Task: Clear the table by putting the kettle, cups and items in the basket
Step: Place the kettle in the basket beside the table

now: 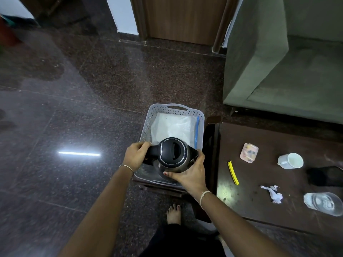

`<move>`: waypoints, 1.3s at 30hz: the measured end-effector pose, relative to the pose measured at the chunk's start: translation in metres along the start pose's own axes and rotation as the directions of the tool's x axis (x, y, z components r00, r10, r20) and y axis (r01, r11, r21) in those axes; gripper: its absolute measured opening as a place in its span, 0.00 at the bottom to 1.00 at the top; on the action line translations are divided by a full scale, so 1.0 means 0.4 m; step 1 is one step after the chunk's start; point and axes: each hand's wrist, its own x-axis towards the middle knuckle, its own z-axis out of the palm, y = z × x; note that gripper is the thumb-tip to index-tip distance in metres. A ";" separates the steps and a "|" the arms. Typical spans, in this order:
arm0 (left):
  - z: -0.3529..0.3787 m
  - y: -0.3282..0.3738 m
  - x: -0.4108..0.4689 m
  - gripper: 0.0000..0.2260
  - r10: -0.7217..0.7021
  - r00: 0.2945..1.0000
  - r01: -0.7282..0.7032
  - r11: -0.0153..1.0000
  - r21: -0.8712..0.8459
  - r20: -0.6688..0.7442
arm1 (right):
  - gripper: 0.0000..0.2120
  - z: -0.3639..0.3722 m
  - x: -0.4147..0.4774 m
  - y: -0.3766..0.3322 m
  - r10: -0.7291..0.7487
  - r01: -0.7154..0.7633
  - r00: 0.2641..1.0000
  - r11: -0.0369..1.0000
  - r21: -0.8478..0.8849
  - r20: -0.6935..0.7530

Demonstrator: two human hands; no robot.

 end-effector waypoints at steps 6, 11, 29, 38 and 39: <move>0.018 -0.006 0.009 0.16 0.040 0.997 -0.035 0.996 0.084 -0.068 | 0.57 0.000 0.012 0.000 0.014 -0.013 1.000 1.000 -0.017 0.015; 0.022 0.002 0.000 0.17 0.044 0.996 -0.038 0.995 0.091 -0.072 | 0.57 -0.010 0.016 0.000 0.022 -0.020 0.998 0.999 -0.036 0.053; 0.164 0.246 -0.057 0.08 0.361 0.892 -0.200 0.853 0.481 -0.270 | 0.17 -0.215 0.137 -0.022 0.101 -0.122 0.968 0.989 0.079 0.229; 0.418 0.324 0.018 0.13 0.131 0.983 -0.069 0.915 0.398 -0.131 | 0.11 -0.273 0.378 -0.001 0.115 -0.072 0.931 0.988 -0.135 0.347; 0.444 0.317 0.036 0.15 0.070 0.992 -0.020 0.913 0.407 -0.107 | 0.13 -0.270 0.401 0.008 0.128 -0.083 0.923 0.987 -0.136 0.363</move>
